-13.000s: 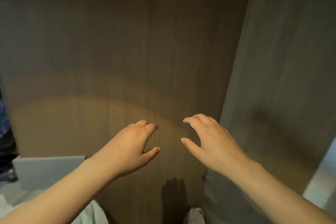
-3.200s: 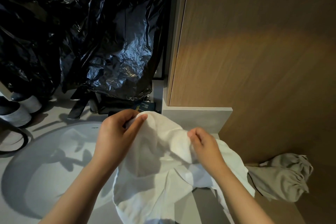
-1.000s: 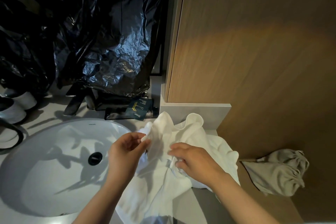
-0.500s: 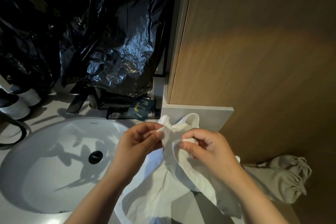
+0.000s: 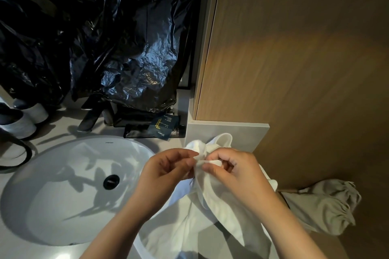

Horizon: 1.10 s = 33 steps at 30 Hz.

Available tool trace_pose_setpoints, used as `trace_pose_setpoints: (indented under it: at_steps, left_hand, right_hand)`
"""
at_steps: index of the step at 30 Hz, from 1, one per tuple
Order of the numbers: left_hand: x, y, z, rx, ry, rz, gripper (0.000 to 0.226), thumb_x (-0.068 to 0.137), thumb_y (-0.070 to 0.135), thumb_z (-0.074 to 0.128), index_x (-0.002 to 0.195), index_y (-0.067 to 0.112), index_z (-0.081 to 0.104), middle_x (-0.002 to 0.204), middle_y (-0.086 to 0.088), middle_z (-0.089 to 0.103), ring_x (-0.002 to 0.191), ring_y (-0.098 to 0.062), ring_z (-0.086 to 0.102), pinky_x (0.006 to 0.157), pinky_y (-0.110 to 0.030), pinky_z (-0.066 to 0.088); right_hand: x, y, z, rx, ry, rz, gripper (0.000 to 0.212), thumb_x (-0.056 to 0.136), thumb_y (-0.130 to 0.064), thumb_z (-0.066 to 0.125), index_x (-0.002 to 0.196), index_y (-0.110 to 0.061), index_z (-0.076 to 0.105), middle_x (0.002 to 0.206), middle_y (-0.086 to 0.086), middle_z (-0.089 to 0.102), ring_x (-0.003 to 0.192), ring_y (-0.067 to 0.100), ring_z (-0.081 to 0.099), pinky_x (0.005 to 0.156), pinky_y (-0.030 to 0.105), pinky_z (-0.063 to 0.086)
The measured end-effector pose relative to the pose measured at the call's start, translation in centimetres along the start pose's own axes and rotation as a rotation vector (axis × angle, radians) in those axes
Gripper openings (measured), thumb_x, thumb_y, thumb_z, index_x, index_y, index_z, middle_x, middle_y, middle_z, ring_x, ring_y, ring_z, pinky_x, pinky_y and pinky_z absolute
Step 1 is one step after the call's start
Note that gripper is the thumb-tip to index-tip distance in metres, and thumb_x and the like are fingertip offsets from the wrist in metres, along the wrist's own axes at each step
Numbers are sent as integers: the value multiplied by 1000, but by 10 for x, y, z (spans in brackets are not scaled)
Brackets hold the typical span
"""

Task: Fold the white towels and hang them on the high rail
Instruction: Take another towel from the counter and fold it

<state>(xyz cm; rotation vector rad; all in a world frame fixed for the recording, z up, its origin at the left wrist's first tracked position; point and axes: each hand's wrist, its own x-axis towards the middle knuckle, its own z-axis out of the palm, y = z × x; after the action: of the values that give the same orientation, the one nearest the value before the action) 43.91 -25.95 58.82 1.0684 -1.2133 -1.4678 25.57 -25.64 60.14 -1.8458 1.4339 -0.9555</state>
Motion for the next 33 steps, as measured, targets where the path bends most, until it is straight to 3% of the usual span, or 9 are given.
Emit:
trace_pose_setpoints:
  at_steps: [4,8,11,13,15,19,23,28,33]
  left_hand:
    - [-4,-1,1,108,5,65,17,85,-1,67,96,10,72,87,-3,77,85,-15,73,74,-20,54]
    - [-5,-1,3,192,68,124,17,86,4,69,99,13,73,88,-3,76,86,-16,73,83,-32,58]
    - [-5,7,5,275,83,236,19,88,4,66,102,16,73,90,3,76,87,-14,72,81,-31,57]
    - [0,19,5,278,91,302,23,89,1,63,103,17,72,90,3,75,85,-16,71,78,-31,57]
    - [10,36,3,246,115,366,26,90,-1,61,103,19,69,90,2,75,81,-12,70,74,-23,55]
    - [36,82,1,121,114,441,23,92,-1,57,107,12,68,87,-7,73,73,-11,65,66,-18,53]
    - [59,123,-3,160,117,546,24,93,0,57,109,15,67,94,-7,71,83,-8,66,75,-16,50]
    - [77,149,-14,207,243,606,23,94,6,58,105,22,70,95,1,73,87,-5,68,76,-14,50]
    - [90,152,-30,270,320,607,22,95,7,57,109,17,70,99,1,73,91,-7,68,80,-19,51]
  right_hand:
    - [-1,0,1,5,-11,18,10,85,-30,74,77,-25,71,72,-18,63,59,10,52,60,17,41]
    - [0,-3,-3,-6,-1,-3,8,84,-27,75,81,-20,72,81,-13,64,67,13,56,64,22,44]
    - [9,-6,-10,-1,-9,-60,6,86,-23,73,85,-17,74,105,-14,66,99,11,60,80,25,47]
    - [21,-11,-18,-17,-53,-103,6,88,-22,71,87,-16,74,121,-16,64,123,4,50,101,23,40]
    - [35,-20,-25,10,-106,-136,8,89,-20,69,89,-13,73,123,-15,65,133,-2,42,109,17,30]
    - [64,-48,-42,148,-75,-222,10,88,-19,69,83,-12,72,106,-2,72,120,5,56,103,25,40]
    - [85,-67,-62,214,-72,-251,39,87,-34,62,77,3,66,85,16,63,76,17,57,70,31,41]
    - [87,-61,-70,22,-79,-233,34,90,-43,61,57,-32,61,68,-17,54,66,2,51,64,23,36]
    - [71,-26,-62,18,-178,-173,47,95,-37,61,63,-4,53,59,-3,45,56,8,42,57,25,31]
